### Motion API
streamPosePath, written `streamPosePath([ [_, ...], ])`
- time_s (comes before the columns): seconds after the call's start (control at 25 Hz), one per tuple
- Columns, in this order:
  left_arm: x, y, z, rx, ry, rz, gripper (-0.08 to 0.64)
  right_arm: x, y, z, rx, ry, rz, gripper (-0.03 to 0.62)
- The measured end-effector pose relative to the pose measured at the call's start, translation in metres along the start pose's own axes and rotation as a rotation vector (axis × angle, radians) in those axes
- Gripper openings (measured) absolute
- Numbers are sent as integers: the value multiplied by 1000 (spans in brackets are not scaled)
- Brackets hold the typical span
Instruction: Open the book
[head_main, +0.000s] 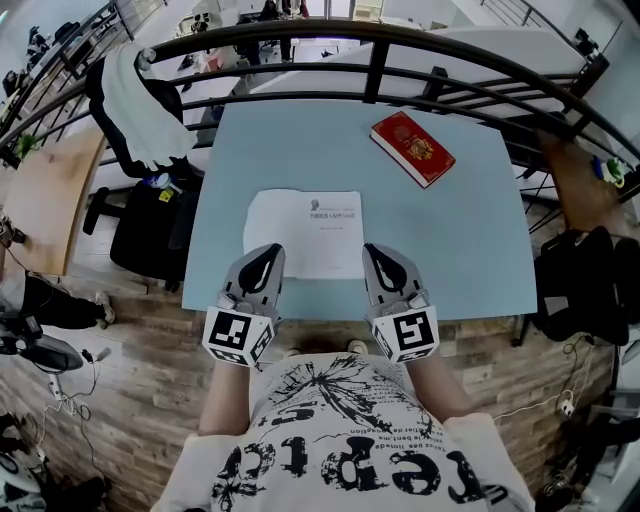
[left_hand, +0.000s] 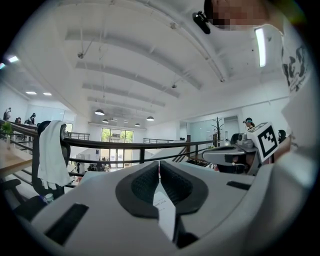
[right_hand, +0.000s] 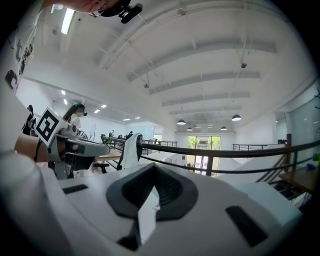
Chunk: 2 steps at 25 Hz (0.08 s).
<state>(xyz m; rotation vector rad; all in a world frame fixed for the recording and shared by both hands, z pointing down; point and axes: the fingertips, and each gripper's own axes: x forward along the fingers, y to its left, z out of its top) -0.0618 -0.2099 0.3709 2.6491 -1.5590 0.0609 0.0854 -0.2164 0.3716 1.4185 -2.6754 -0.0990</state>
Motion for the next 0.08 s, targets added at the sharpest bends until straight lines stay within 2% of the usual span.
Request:
streamPosePath([
  [0.08, 0, 3, 0, -4, -1, 4, 25, 1, -1, -1, 12, 0, -9, 9],
])
